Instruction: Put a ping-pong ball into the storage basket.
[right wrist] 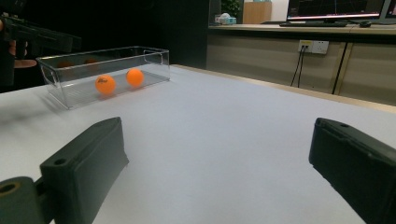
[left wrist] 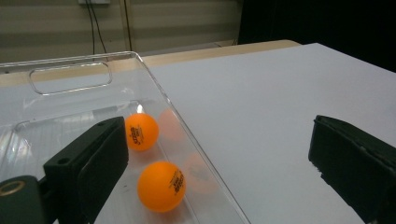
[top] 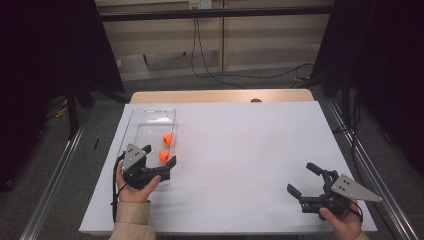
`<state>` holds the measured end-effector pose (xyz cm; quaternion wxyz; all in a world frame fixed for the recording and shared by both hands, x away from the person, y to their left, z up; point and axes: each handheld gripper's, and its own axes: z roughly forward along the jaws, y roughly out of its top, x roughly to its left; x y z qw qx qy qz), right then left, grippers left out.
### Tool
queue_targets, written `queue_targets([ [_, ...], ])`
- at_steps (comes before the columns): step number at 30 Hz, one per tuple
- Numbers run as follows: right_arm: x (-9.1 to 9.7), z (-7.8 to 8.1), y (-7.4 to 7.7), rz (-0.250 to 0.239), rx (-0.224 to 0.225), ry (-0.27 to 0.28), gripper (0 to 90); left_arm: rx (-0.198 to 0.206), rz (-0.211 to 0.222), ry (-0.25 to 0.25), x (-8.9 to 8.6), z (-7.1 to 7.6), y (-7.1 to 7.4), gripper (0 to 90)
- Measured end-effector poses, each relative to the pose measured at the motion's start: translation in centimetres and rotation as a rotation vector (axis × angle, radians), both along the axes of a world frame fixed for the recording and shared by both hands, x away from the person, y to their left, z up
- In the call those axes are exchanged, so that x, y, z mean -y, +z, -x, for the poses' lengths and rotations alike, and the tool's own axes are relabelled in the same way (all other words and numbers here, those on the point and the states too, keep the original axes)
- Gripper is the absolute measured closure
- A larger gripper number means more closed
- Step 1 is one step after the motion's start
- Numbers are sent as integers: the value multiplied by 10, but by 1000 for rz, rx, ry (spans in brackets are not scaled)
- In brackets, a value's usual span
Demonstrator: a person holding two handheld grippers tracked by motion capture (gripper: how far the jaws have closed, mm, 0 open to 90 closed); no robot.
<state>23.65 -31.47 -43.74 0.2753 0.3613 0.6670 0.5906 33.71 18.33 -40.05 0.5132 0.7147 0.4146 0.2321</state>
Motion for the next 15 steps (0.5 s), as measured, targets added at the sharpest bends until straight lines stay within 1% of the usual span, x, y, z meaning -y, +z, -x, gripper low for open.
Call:
queue_targets([
  [3, 0, 0, 0, 0, 0, 0, 34, -2, -8, -6, 2, 1, -2, 48],
  [5, 0, 0, 0, 0, -1, 1, 34, -1, -3, -11, 3, 2, -2, 47],
  [7, 1, 0, 0, 0, -1, 1, 34, 3, -19, -22, 3, 4, -3, 47],
  [8, 1, 0, 0, 0, -1, 1, 34, 3, -16, -21, 4, 5, -4, 47],
  [9, 1, 0, 0, -1, -1, 0, 34, 1, -25, -29, 4, 6, -5, 47],
  [13, 1, 0, 0, 0, 0, -1, 34, 8, -17, -43, 3, 10, -9, 43],
  [14, 1, 0, 0, 1, 0, 0, 34, 17, -22, -45, 4, 11, -9, 41],
  [15, 0, 0, 0, 1, 1, 0, 34, 22, -17, -42, 4, 11, -9, 41],
])
